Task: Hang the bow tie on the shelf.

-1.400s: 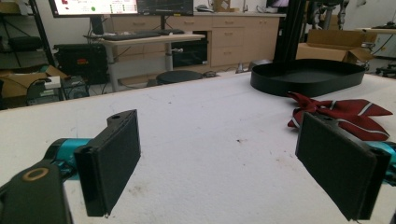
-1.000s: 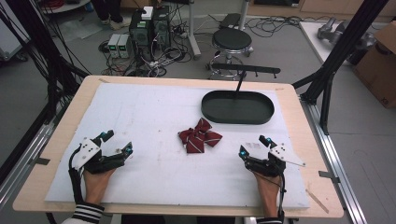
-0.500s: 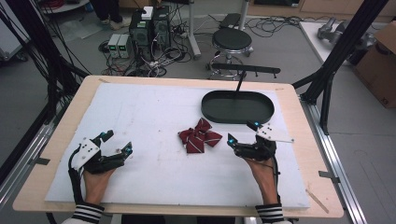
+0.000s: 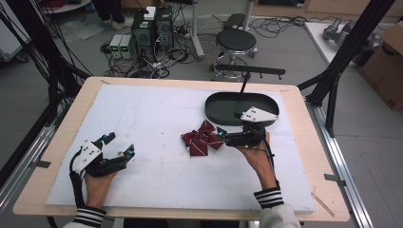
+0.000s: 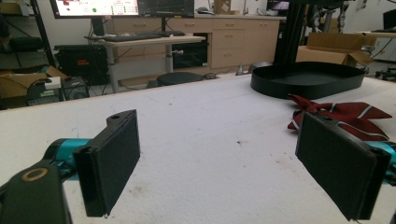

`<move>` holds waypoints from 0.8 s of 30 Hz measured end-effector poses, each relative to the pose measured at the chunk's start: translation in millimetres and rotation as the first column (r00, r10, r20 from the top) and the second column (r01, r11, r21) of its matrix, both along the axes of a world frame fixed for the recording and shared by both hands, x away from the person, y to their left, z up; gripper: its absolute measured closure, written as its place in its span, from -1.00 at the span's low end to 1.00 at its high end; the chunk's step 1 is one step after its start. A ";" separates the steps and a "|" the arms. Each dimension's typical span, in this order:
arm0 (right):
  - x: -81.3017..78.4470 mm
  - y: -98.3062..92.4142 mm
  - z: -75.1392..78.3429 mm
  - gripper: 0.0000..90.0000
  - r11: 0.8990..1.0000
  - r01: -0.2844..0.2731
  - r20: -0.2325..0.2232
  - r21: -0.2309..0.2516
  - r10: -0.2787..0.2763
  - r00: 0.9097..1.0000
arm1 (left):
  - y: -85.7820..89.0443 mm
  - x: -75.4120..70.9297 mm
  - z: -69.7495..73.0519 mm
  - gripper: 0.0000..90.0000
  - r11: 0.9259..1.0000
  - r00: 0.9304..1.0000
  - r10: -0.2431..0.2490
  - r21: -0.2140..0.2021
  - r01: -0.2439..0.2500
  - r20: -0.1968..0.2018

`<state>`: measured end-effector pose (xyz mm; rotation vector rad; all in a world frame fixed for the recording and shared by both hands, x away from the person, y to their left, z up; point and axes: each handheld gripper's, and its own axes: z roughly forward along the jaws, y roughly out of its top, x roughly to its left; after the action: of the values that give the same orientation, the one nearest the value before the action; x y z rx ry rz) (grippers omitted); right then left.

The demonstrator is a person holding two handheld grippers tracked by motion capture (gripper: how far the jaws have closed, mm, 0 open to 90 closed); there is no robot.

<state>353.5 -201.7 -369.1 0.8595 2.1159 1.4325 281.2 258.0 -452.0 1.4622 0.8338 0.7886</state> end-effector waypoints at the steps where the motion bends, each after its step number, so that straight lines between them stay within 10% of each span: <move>1: 2.3 3.1 0.7 -0.79 1.000 -0.011 0.000 -0.009 0.011 1.000 | 0.1 0.0 0.1 -0.68 1.000 1.000 0.000 0.000 0.000 0.000; 24: 51.2 47.2 -6.6 -0.69 0.974 -0.130 -0.188 -0.188 0.094 0.978 | 0.2 0.5 0.1 -0.68 1.000 1.000 -0.002 0.001 0.002 -0.003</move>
<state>404.8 -154.4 -375.7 0.8284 2.4292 1.2078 281.7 258.2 -451.9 1.4654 0.8341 0.7864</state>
